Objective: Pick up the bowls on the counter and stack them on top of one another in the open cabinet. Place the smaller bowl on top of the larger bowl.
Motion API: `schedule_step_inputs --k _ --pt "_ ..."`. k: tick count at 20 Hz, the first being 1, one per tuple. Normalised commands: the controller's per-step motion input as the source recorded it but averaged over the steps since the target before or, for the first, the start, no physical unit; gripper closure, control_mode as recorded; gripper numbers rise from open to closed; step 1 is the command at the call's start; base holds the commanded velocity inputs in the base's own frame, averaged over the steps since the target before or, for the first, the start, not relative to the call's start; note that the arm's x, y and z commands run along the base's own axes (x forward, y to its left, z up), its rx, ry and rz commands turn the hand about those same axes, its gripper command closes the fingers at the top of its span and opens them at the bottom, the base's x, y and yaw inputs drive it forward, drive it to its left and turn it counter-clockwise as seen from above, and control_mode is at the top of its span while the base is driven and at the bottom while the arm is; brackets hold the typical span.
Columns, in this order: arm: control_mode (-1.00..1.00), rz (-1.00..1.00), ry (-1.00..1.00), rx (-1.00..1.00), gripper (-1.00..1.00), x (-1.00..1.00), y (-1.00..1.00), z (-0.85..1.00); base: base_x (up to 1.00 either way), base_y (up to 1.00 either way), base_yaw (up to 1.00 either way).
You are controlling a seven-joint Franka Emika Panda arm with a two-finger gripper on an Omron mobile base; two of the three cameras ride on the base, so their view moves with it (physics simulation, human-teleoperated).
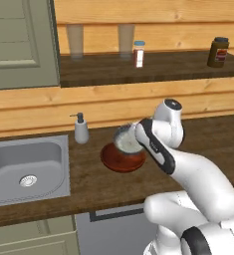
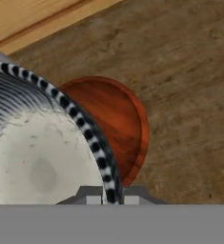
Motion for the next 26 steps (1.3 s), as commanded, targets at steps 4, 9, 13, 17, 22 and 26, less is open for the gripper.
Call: schedule_step_inputs --k 4,9,13,17,22,26 --pt "-1.00 0.01 0.32 -0.09 1.00 0.29 0.18 -0.56 0.00 0.00 0.00" --pt "-1.00 0.00 0.26 -0.05 1.00 0.26 0.02 -0.48 0.00 0.00 0.00" --pt "-1.00 0.00 0.10 0.00 1.00 0.35 0.05 -0.21 0.00 0.00 0.00" --pt "-1.00 0.00 0.00 0.00 1.00 0.35 0.01 -0.03 0.00 0.00 0.00" --pt "-1.00 0.00 0.00 0.00 1.00 0.23 0.01 -0.19 0.00 0.00 0.00" --pt "-1.00 0.00 0.00 0.00 -1.00 0.17 0.01 -0.25 0.00 0.00 0.00"
